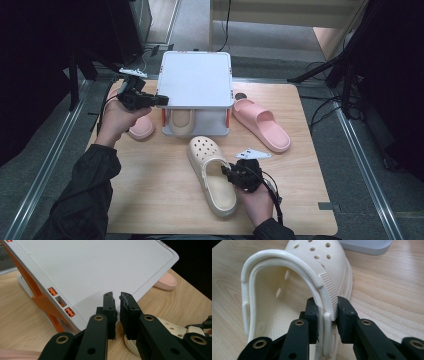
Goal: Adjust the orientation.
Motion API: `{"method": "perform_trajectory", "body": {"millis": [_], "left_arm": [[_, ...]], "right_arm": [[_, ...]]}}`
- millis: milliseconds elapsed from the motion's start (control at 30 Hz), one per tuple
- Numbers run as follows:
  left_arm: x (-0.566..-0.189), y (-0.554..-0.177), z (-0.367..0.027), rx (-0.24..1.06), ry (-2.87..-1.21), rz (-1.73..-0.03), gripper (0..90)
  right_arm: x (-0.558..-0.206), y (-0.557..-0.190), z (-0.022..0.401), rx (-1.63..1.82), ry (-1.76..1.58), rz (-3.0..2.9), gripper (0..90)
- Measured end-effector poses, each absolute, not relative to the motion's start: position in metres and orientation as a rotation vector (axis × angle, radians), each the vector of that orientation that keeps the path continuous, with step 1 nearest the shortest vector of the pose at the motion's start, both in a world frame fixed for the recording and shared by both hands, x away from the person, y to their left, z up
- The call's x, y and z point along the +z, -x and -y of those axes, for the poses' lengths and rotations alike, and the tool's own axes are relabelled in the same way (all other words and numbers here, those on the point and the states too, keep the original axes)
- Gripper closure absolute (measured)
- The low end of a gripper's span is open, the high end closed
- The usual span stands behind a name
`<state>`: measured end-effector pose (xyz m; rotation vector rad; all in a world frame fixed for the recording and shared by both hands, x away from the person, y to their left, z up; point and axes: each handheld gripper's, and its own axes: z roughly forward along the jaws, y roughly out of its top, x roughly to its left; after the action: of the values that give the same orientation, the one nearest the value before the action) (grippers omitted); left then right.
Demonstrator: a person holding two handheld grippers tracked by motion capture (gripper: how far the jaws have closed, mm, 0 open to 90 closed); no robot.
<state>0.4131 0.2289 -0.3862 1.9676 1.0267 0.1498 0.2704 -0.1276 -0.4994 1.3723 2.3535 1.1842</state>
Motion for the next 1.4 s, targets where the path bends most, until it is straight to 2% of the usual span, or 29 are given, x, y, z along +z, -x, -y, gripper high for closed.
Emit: {"method": "perform_trajectory", "body": {"millis": [500,933,1167,1400], "left_arm": [[-0.388,-0.413,-0.230,0.141,-1.953,-1.024,82.3],[-0.390,-0.414,-0.233,0.125,-1.936,-1.018,82.6],[-0.390,-0.413,-0.233,0.128,-1.937,-1.019,82.6],[-0.390,-0.413,-0.233,0.128,-1.935,-1.018,82.5]], "right_arm": [[-0.469,-0.292,0.140,1.242,-1.391,-2.275,77.1],[-0.449,-0.340,0.136,1.259,-1.399,-2.156,77.0],[-0.454,-0.362,0.119,1.195,-1.422,-2.120,76.8],[-0.473,-0.366,0.106,1.140,-1.455,-2.117,75.7]]}}
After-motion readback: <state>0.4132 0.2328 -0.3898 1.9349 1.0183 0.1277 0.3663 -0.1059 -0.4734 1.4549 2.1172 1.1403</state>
